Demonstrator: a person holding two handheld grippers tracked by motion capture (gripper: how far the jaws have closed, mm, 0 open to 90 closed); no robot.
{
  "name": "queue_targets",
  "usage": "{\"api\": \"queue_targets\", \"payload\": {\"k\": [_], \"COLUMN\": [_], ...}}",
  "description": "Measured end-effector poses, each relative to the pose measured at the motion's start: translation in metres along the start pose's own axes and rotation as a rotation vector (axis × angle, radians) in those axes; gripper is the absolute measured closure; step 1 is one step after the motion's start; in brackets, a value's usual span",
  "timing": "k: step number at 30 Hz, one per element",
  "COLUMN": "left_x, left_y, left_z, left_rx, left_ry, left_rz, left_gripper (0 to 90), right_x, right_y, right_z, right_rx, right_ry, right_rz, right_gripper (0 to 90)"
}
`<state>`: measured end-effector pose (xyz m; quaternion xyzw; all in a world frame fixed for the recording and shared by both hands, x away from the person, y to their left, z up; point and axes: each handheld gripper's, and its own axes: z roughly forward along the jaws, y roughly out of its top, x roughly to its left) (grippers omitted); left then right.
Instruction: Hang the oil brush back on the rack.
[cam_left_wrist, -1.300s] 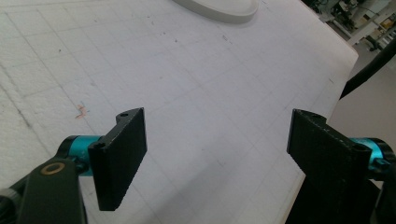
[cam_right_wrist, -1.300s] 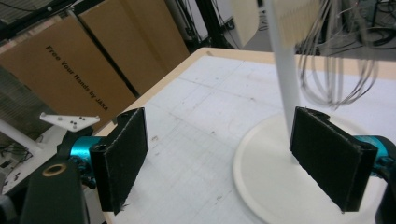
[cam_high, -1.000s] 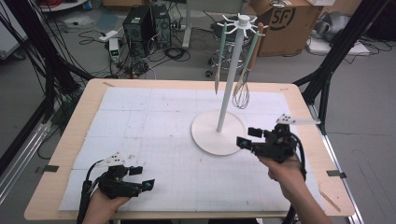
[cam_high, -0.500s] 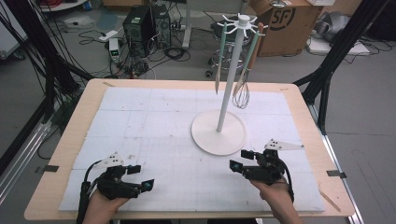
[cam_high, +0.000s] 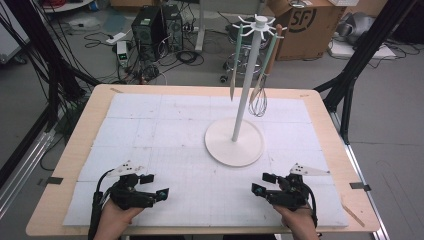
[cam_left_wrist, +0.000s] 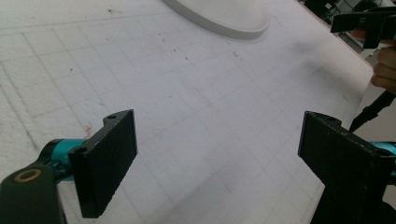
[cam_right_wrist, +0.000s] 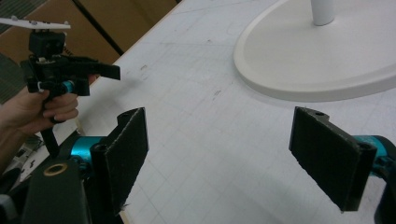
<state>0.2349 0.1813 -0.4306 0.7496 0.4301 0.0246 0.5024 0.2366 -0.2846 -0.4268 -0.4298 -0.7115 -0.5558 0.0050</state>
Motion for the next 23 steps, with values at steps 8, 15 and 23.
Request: {"api": "queue_targets", "payload": {"k": [8,15,23], "left_x": [-0.0029,-0.0056,-0.0033], "left_y": [-0.0050,-0.0054,-0.0070], "left_z": [-0.0010,-0.0065,-0.0070], "left_rx": [-0.015,-0.043,-0.048], "left_ry": [0.003,0.002,-0.011], "left_rz": [0.034,0.036,0.030], "left_gripper": [12.4,12.4,12.2], "right_x": [0.0005,-0.0026,-0.0044], "right_y": [-0.0045,-0.0082,-0.0086], "right_z": [-0.0039,0.0001,0.0019], "right_rx": [-0.010,0.005,0.012], "right_ry": [0.024,0.020,0.008], "right_rz": [0.013,0.021,0.022], "right_gripper": [18.9,18.9,18.1]}}
